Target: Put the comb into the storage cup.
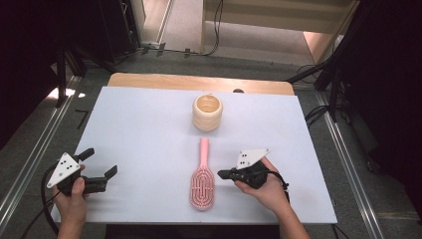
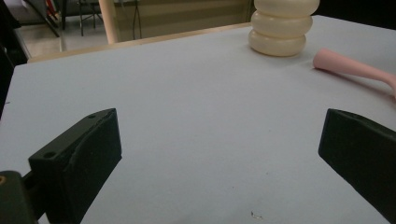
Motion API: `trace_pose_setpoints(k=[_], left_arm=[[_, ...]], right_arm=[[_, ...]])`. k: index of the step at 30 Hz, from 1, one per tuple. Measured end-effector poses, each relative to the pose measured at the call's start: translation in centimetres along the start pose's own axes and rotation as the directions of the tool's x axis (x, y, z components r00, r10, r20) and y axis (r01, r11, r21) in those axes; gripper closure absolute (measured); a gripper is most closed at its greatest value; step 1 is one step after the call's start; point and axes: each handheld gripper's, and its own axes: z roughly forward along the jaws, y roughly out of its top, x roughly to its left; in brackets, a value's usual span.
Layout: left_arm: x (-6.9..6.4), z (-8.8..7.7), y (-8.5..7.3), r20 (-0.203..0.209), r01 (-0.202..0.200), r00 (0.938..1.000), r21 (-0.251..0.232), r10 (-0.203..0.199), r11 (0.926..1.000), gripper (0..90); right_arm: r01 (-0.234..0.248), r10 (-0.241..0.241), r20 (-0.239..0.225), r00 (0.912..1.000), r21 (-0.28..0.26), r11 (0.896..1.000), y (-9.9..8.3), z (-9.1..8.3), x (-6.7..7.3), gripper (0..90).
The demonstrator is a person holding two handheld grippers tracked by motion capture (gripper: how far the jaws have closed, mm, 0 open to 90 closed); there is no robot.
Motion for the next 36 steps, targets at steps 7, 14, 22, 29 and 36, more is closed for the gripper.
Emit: trace_pose_setpoints(k=[7,14,22,29,36], left_arm=[[0.1,0.0,0.0,0.001,0.003,1.0,-0.004,-0.003,1.0,0.0],[0.1,0.0,0.0,0.004,0.008,1.0,-0.005,-0.008,1.0,0.0],[0.0,0.0,0.0,0.001,0.004,1.0,-0.003,-0.004,1.0,0.0],[-0.1,0.0,0.0,-0.002,0.002,1.0,-0.003,-0.002,1.0,0.0],[-0.1,0.0,0.0,-0.003,0.0,1.0,-0.001,0.0,1.0,0.0]], right_arm=[[0.022,-0.02,-0.046,0.9988,0.055,0.998,-1.1,0.7,0.9,87.6],[0.094,-0.082,-0.129,0.9882,0.094,0.991,-1.7,1.5,1.4,87.7],[0.135,-0.113,-0.183,0.9766,0.11,0.985,-1.4,2.7,2.1,87.7],[0.14,-0.119,-0.187,0.9751,0.105,0.985,-0.8,3.3,2.7,87.7],[0.146,-0.124,-0.197,0.9726,0.1,0.984,0.1,4.5,3.5,87.7]])
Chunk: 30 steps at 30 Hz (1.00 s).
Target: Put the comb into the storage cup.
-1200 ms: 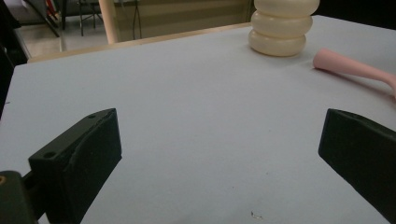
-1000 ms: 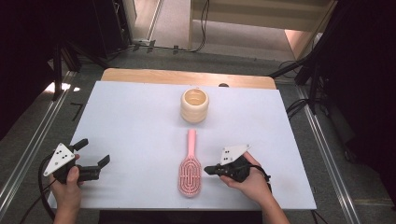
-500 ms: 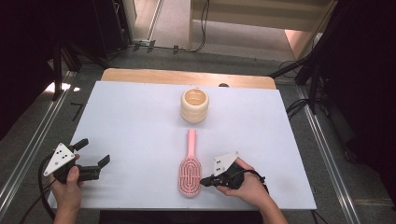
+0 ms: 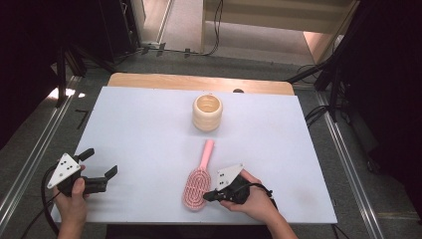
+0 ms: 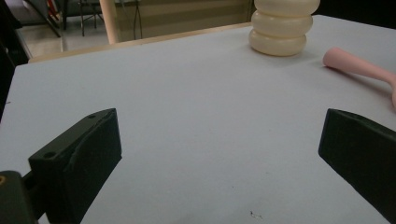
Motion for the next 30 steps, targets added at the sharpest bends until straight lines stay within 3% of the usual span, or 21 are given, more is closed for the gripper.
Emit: trace_pose_setpoints(k=[18,30], left_arm=[[-0.1,0.0,0.0,-0.001,-0.006,1.0,0.002,0.006,1.0,0.0],[-0.1,0.0,0.0,0.004,-0.002,1.0,-0.005,0.002,1.0,0.0]], right_arm=[[-0.043,0.044,0.04,0.9982,-0.023,0.999,3.6,3.5,0.3,87.7],[-0.079,0.084,0.08,0.9933,-0.058,0.995,6.0,5.7,-0.8,87.7]])
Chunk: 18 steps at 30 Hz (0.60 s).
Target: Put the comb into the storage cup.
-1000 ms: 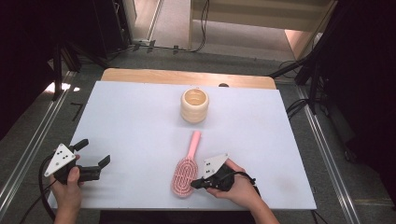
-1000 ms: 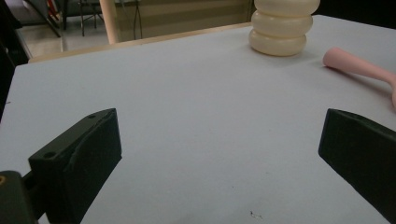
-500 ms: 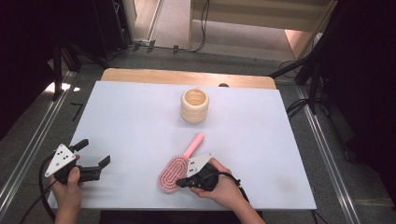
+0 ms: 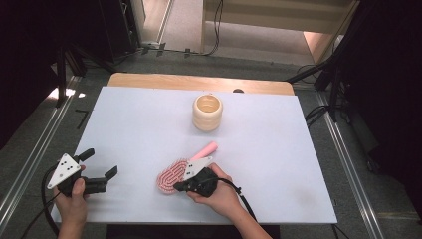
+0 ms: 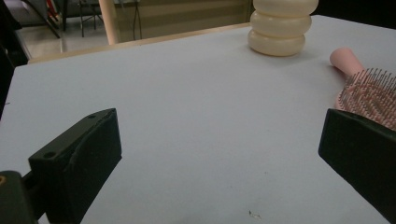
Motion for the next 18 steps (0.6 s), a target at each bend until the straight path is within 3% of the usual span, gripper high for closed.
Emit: trace_pose_setpoints(k=[13,14,18], left_arm=[[0.1,0.0,0.0,0.003,0.003,1.0,-0.004,-0.003,1.0,0.0],[0.1,0.0,0.0,0.003,0.003,1.0,-0.004,-0.003,1.0,0.0],[0.1,-0.1,0.0,0.004,0.006,1.0,-0.008,-0.006,1.0,0.0]], right_arm=[[-0.023,0.023,0.047,0.9986,-0.004,1.0,3.3,2.8,-2.2,87.7],[-0.041,0.042,0.021,0.9989,-0.039,0.998,3.6,2.5,-2.4,87.5],[-0.058,0.058,0.006,0.9983,-0.091,0.994,3.9,1.0,-3.0,86.5]])
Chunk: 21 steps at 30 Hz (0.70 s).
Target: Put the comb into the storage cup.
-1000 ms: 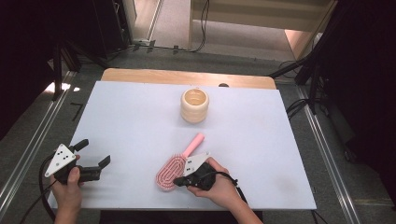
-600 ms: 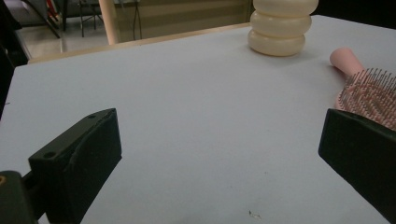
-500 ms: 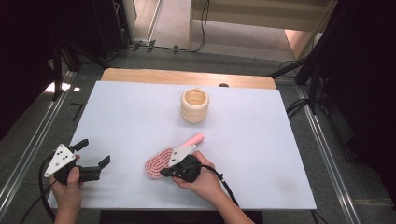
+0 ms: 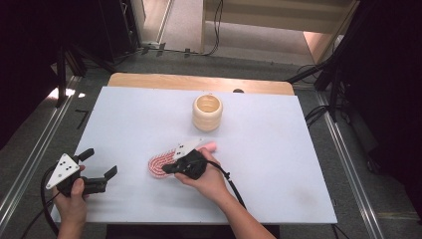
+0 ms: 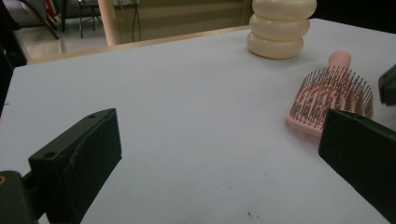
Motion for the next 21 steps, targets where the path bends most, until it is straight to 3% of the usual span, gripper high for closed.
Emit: trace_pose_setpoints(k=[5,7,8,9,13,21], left_arm=[[0.0,0.1,0.0,0.001,-0.003,1.0,0.003,0.003,1.0,0.0],[0.0,0.1,0.0,0.001,-0.002,1.0,0.003,0.002,1.0,0.0],[0.0,0.1,0.0,0.0,-0.002,1.0,0.003,0.002,1.0,0.0],[0.0,0.1,0.0,0.0,-0.002,1.0,0.003,0.002,1.0,0.0],[-0.1,0.1,0.0,-0.001,-0.004,1.0,0.008,0.004,1.0,0.0],[-0.1,0.1,0.0,0.002,-0.004,1.0,0.005,0.004,1.0,0.0]], right_arm=[[-0.006,0.008,0.076,0.9971,-0.028,1.0,0.2,-3.7,-2.0,87.5],[-0.014,0.016,0.124,0.9921,-0.02,1.0,0.0,-5.0,-3.1,87.6],[-0.028,0.028,0.163,0.9862,0.0,1.0,-0.4,-5.8,-4.3,87.7],[-0.028,0.028,0.163,0.9862,0.0,1.0,-0.4,-5.8,-4.3,87.7],[-0.075,0.062,0.232,0.9706,0.048,0.996,-1.5,-6.4,-7.0,87.8],[-0.178,0.144,0.293,0.945,0.091,0.98,-3.0,-6.4,-10.1,87.7]])
